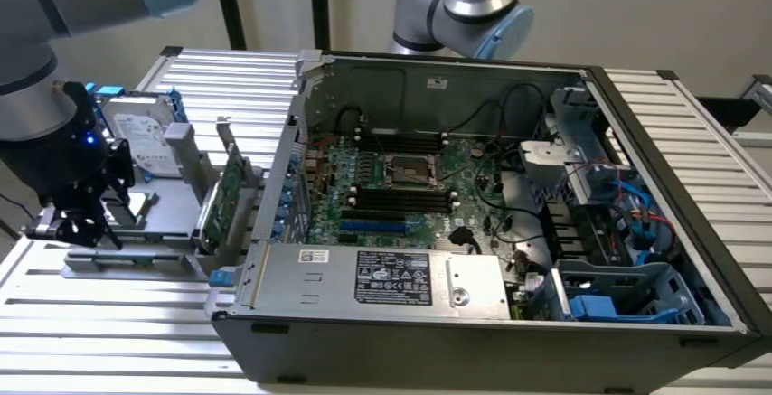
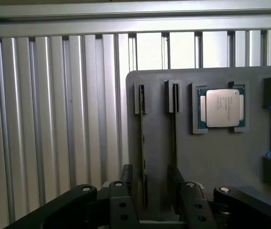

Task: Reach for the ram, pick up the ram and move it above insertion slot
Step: 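Pick up the ram and move it above insertion slot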

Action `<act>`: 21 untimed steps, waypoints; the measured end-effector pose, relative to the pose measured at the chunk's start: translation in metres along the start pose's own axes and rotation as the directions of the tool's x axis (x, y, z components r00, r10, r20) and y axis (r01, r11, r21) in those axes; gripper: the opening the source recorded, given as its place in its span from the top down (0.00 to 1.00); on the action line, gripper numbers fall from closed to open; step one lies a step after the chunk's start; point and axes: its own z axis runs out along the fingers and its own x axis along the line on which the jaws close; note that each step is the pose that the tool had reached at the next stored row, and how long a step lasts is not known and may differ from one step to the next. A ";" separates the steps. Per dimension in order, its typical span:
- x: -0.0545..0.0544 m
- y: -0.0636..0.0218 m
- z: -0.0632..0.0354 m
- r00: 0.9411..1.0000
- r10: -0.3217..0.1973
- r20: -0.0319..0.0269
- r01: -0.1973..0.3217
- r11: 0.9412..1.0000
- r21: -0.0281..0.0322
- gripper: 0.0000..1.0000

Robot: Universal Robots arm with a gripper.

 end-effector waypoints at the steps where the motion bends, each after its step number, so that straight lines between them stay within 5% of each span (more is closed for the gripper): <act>1: 0.000 0.0000 0.0018 1.000 0.000 0.000 0.000 1.000 0.000 0.58; 21: 0.000 0.0011 0.0382 1.000 0.000 0.000 0.000 1.000 0.000 0.58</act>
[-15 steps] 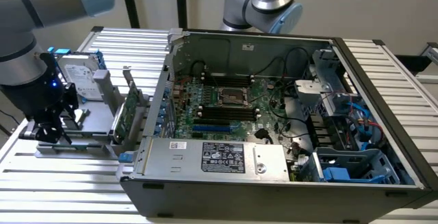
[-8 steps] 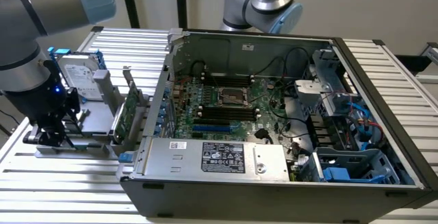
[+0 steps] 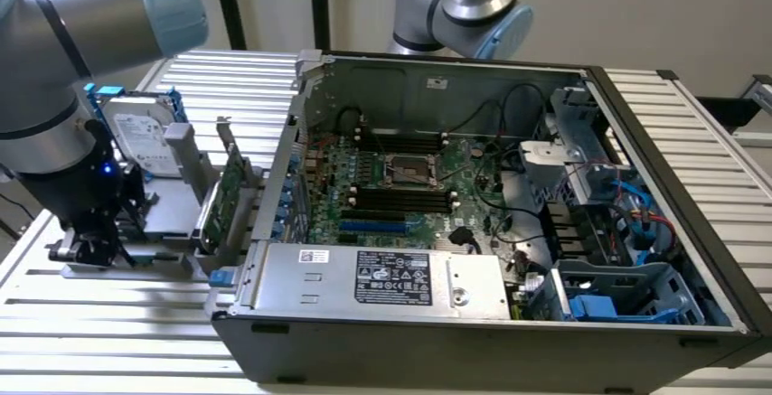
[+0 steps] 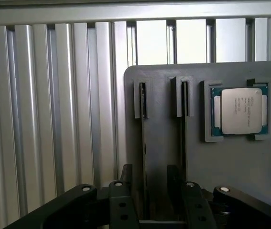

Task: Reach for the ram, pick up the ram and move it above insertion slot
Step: 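Pick up the ram and move it above insertion slot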

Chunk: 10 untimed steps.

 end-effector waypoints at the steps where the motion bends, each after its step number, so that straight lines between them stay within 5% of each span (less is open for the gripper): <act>1: 0.000 0.0000 0.0018 1.000 0.000 0.000 0.000 1.000 0.000 0.58; 10: 0.000 0.0000 0.0115 1.000 0.000 0.000 0.000 1.000 0.000 0.58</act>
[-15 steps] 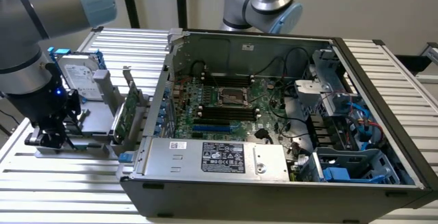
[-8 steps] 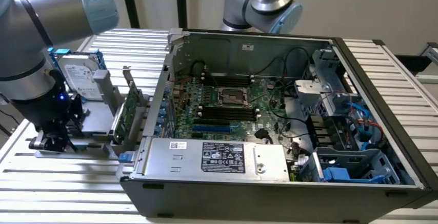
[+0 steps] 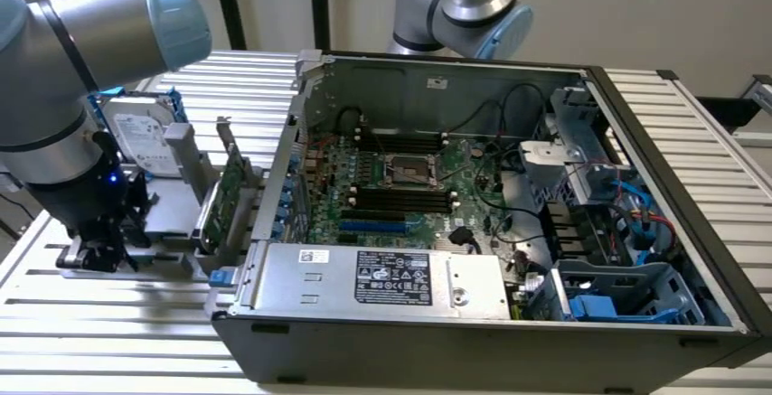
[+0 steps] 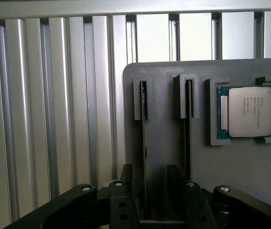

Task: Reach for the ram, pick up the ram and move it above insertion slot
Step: 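Pick up the ram and move it above insertion slot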

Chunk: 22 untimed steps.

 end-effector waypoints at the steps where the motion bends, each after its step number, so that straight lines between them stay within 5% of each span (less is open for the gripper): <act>1: 0.000 0.0000 0.0000 1.000 0.000 0.000 0.000 1.000 0.000 0.60; 6: 0.000 0.0000 0.0002 1.000 -0.001 0.000 0.001 1.000 0.000 0.84; 22: 0.000 -0.0001 -0.0006 1.000 -0.021 0.000 0.021 1.000 0.001 0.85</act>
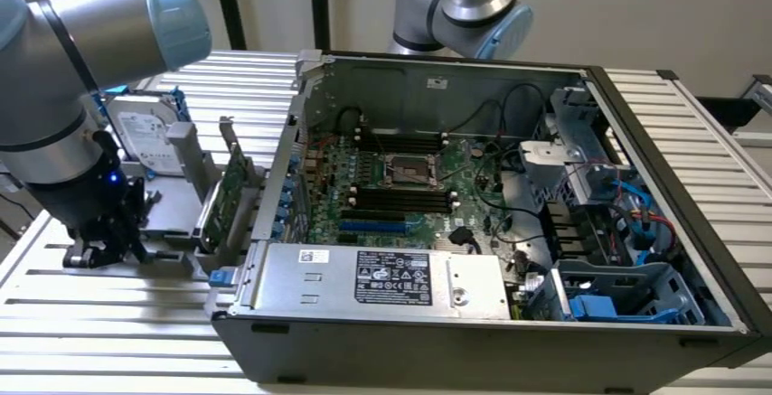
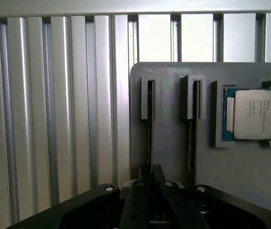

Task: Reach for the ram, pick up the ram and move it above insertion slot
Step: 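Pick up the ram and move it above insertion slot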

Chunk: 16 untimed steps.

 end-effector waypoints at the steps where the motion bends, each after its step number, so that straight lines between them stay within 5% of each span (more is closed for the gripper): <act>1: 0.000 0.0000 -0.0001 1.000 -0.009 0.000 0.009 1.000 0.000 0.85; 16: 0.000 0.0002 -0.0057 0.999 -0.052 -0.001 0.052 0.999 0.000 0.85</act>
